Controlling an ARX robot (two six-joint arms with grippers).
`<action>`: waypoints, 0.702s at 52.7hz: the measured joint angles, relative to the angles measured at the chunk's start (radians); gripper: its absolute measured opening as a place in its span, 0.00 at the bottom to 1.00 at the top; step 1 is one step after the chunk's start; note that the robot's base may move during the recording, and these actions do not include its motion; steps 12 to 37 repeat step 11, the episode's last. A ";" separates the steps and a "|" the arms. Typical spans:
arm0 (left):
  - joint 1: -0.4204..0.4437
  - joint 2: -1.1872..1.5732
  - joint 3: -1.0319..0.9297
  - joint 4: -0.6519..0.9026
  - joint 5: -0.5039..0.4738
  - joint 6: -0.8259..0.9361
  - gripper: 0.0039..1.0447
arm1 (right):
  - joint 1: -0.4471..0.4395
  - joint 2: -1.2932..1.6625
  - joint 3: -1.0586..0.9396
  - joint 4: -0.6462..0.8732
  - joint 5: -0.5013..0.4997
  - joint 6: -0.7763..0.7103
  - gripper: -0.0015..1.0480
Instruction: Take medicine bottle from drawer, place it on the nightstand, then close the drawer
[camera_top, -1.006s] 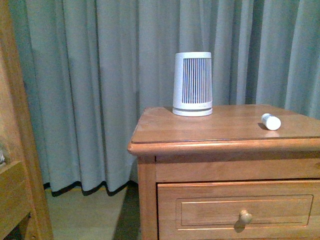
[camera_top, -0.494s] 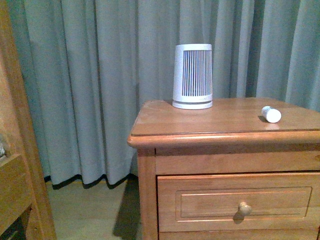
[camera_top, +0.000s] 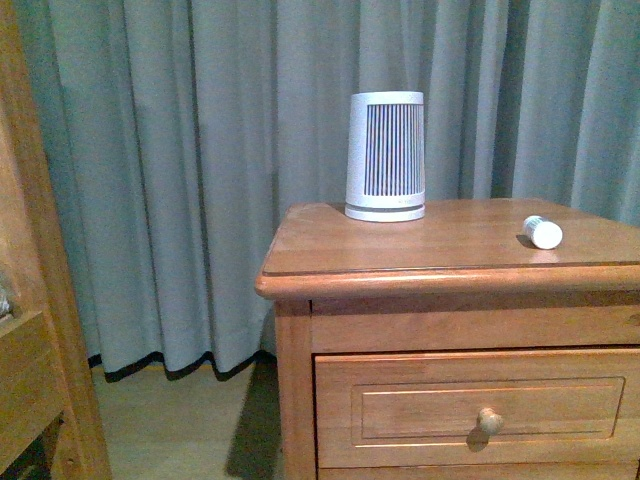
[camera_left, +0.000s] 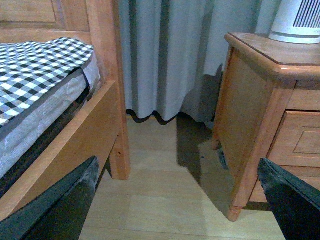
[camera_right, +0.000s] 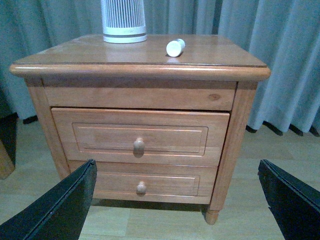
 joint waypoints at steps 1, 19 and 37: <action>0.000 0.000 0.000 0.000 0.000 0.000 0.94 | 0.000 0.000 0.000 0.000 0.000 0.000 0.93; 0.000 0.000 0.000 0.000 0.000 0.000 0.94 | 0.000 0.000 0.000 0.000 0.000 0.000 0.93; 0.000 0.000 0.000 0.000 0.000 0.000 0.94 | 0.000 0.000 0.000 0.000 0.000 0.000 0.93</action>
